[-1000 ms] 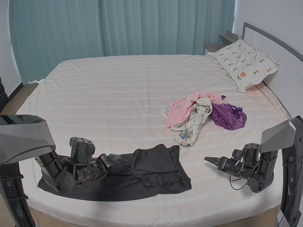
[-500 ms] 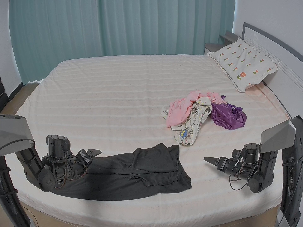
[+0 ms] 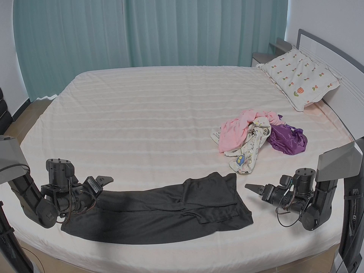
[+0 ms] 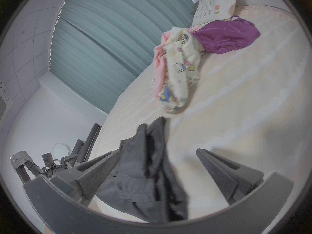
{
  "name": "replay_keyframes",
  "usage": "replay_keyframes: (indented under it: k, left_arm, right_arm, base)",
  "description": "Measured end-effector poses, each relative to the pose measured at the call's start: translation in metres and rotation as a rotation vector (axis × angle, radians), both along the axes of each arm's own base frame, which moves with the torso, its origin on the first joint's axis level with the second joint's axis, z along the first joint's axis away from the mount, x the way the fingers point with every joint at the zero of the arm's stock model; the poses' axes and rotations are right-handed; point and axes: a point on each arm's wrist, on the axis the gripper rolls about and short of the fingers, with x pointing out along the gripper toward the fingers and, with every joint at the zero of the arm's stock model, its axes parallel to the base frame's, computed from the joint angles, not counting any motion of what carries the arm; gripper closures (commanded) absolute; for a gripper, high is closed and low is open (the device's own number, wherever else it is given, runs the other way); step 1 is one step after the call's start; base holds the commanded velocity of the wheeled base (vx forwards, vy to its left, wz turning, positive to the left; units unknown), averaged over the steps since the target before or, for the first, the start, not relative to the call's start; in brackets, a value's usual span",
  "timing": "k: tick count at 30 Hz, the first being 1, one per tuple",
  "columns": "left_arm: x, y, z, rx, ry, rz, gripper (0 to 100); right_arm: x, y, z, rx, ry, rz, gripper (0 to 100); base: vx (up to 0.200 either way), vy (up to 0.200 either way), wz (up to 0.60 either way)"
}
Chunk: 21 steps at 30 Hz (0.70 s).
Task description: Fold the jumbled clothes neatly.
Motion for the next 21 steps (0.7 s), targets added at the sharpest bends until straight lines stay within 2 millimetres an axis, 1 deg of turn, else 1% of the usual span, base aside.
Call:
replay_keyframes:
  k: [1, 6, 10, 14, 21]
  left_arm:
    - [-0.001, 0.002, 0.001, 0.001, 0.000, 0.005, 0]
    - [-0.007, 0.012, 0.000, -0.004, 0.014, 0.039, 0]
    - [-0.013, 0.020, -0.004, -0.035, 0.040, 0.031, 0]
    - [-0.020, 0.024, -0.009, -0.055, 0.072, 0.027, 0]
    - [-0.025, 0.026, -0.012, -0.059, 0.095, 0.029, 0]
  right_arm:
    - [-0.001, 0.002, 0.002, 0.001, -0.002, 0.007, 0]
    - [-0.007, 0.012, 0.006, -0.007, -0.009, 0.024, 0]
    - [-0.016, 0.027, 0.011, -0.020, -0.011, 0.049, 0]
    - [-0.021, 0.031, 0.012, -0.017, 0.000, 0.054, 0]
    - [-0.024, 0.037, 0.015, 0.016, 0.020, 0.046, 0]
  base:
    - [0.000, 0.200, 0.00]
    - [0.000, 0.000, 0.00]
    - [0.000, 0.000, 0.00]
    - [-0.200, 0.000, 0.00]
    - [-0.200, 0.000, 0.00]
